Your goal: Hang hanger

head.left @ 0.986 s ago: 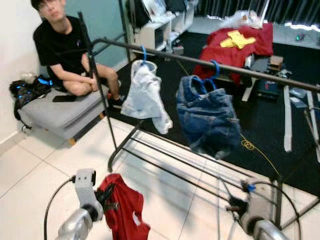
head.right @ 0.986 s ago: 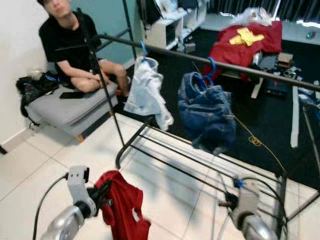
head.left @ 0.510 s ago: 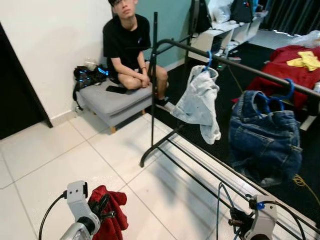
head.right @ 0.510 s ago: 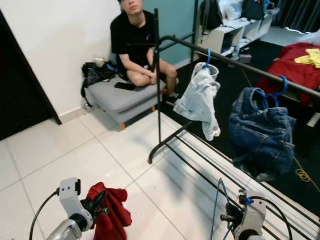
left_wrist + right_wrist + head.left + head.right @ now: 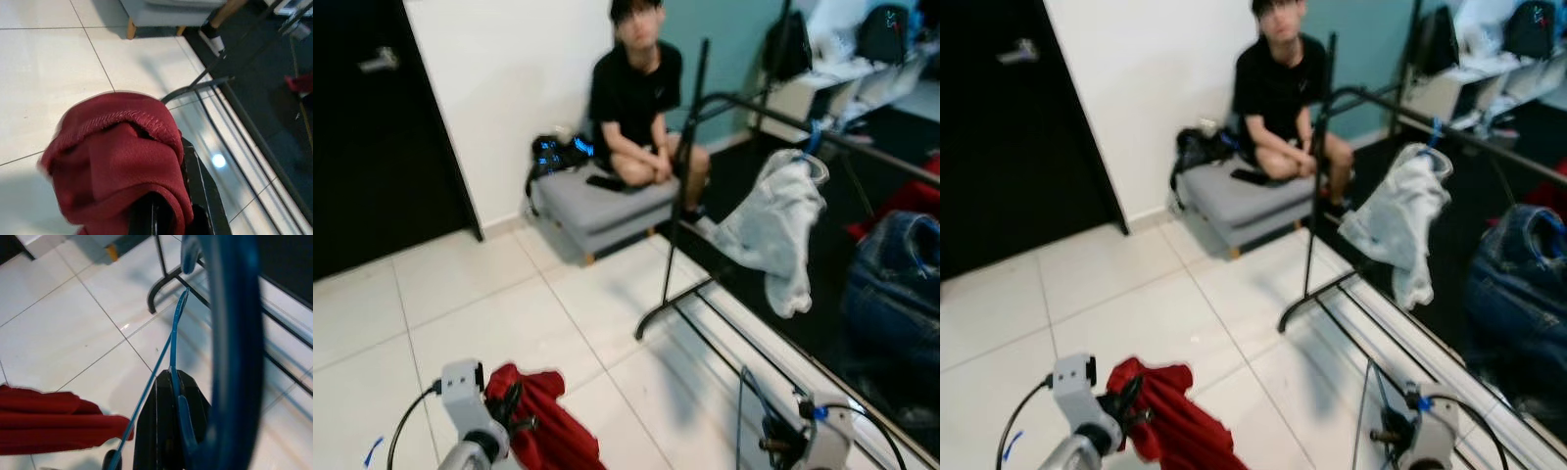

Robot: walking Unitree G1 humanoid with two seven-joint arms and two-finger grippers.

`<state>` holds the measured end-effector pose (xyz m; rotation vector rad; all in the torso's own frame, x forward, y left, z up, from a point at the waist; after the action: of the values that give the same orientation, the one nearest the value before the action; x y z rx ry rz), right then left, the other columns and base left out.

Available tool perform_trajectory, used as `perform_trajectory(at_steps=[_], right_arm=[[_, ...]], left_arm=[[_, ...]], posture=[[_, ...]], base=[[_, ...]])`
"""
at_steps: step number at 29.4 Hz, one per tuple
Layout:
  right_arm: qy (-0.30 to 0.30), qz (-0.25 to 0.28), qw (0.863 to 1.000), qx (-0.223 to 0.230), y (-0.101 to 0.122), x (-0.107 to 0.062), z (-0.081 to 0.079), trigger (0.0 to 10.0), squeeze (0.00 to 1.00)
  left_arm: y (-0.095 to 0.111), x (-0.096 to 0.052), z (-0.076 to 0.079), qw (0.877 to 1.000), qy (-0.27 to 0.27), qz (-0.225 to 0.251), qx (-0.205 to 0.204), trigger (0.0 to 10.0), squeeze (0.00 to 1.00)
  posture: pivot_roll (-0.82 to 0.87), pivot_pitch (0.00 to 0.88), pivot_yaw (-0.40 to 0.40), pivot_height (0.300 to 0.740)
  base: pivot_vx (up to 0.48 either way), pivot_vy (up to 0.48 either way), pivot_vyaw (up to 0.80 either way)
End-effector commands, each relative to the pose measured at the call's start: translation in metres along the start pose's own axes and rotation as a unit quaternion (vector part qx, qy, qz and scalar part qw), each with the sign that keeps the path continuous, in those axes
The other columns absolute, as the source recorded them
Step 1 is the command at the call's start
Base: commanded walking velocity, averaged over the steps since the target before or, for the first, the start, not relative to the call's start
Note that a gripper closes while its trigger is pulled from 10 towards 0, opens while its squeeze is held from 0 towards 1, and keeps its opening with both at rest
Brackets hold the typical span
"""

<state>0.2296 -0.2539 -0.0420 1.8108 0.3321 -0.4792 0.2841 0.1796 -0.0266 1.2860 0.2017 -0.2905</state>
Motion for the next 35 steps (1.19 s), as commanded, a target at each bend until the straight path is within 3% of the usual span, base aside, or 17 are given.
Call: perform_trajectory(at_steps=[1,15,35], right_arm=[[0.006,0.004,1.0,-0.002,-0.0004,0.0012,-0.004,10.0,0.0],[0.008,0.008,1.0,-0.001,0.0021,0.0017,-0.0011,10.0,0.0],[0.013,0.011,1.0,0.004,0.0006,0.0,-0.0067,10.0,0.0]], left_arm=[[0.0018,-0.0007,-0.0021,1.0,0.002,0.002,0.002,10.0,0.0],[0.0027,0.0006,0.0037,1.0,-0.007,0.004,0.007,10.0,0.0],[0.0022,-0.0014,-0.0016,1.0,-0.015,-0.006,0.01,10.0,0.0]], posture=[[0.1,0.0,-0.022,0.74],[0.09,0.03,-0.017,0.74],[0.09,0.054,0.004,0.74]], base=[[0.0,0.0,0.69],[0.0,0.0,0.69],[0.0,0.0,0.69]])
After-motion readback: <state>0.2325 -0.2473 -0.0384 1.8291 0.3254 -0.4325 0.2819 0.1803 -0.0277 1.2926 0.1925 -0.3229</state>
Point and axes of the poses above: a point about 5 cm out from each wrist's last joint towards the gripper, its own x axis pointing out of the wrist towards the gripper, its own y axis along the axis of the wrist's last joint, z = x × y, the point moved 6 cm from there along x, pointing out of the wrist towards the gripper, and after that the axes turned 6 degrees about x, right-handed, at the moved point
